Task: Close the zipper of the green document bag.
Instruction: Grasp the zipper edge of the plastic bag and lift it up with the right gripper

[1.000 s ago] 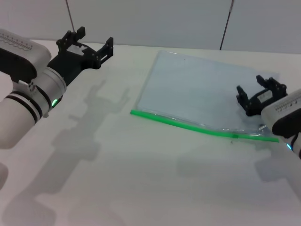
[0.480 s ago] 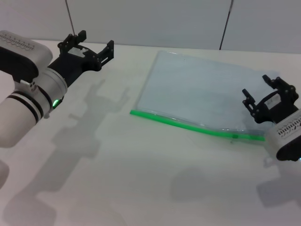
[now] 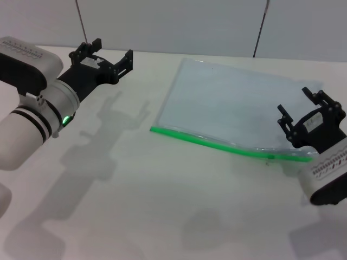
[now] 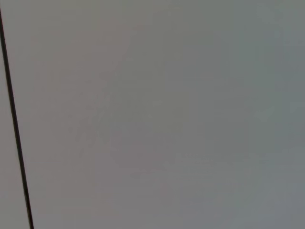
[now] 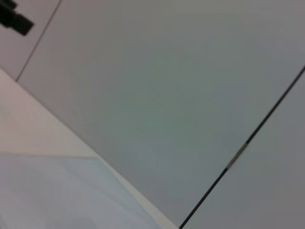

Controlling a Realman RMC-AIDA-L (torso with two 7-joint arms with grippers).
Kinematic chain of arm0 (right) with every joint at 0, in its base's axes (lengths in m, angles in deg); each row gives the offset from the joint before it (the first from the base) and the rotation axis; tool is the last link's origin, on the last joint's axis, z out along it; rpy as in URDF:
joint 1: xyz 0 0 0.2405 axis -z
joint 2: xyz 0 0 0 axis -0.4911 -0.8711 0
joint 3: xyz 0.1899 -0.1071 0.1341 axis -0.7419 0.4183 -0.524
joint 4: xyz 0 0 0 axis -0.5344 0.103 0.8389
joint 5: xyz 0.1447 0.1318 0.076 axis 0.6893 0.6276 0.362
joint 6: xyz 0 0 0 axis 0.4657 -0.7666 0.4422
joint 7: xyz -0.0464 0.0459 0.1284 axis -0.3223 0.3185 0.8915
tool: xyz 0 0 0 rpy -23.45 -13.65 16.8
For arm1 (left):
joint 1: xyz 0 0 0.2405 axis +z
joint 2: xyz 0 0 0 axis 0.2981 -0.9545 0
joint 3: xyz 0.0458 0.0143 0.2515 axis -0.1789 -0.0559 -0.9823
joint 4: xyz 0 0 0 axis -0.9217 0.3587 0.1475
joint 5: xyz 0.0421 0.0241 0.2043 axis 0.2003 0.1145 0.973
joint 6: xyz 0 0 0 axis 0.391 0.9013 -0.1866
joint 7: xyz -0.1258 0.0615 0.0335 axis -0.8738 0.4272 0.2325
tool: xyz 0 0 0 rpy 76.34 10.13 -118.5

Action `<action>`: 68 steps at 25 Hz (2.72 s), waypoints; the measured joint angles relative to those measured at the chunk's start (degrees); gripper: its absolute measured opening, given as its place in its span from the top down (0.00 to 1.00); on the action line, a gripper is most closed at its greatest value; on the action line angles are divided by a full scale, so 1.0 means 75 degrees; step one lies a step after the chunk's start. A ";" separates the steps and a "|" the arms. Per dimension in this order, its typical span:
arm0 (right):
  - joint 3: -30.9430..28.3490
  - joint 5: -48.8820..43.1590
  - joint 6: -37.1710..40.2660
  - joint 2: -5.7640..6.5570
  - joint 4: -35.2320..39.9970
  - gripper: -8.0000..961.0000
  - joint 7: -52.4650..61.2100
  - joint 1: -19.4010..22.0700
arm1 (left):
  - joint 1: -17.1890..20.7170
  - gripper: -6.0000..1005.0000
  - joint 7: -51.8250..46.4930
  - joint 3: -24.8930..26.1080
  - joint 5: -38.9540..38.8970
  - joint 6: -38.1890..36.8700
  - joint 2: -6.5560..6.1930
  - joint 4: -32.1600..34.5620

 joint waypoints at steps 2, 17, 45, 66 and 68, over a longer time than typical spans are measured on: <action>-0.0003 0.0091 -0.0013 -0.0062 0.0171 0.41 -0.0473 0.0178 | -0.0001 0.17 -0.0001 0.0000 0.0000 0.0000 0.0000 0.0004; 0.0081 0.1458 -0.0022 -0.0201 0.0507 0.41 -0.3346 0.0652 | 0.0062 0.17 -0.0001 0.0078 -0.0012 0.0001 -0.0001 0.0025; 0.0491 0.2438 -0.0162 -0.0425 0.0069 0.42 -0.5394 0.0570 | 0.0278 0.17 -0.0283 0.0397 -0.0043 0.0083 -0.0094 0.0212; 0.0510 0.2295 -0.2243 -0.0531 -0.0463 0.42 -0.0128 -0.0720 | 0.0075 0.17 -0.0287 0.0383 -0.0060 0.0095 -0.0017 0.0213; 0.0488 0.2327 -0.2249 -0.0536 -0.0515 0.42 0.0685 -0.0847 | 0.0054 0.17 -0.0289 0.0375 -0.0067 0.0095 -0.0016 0.0220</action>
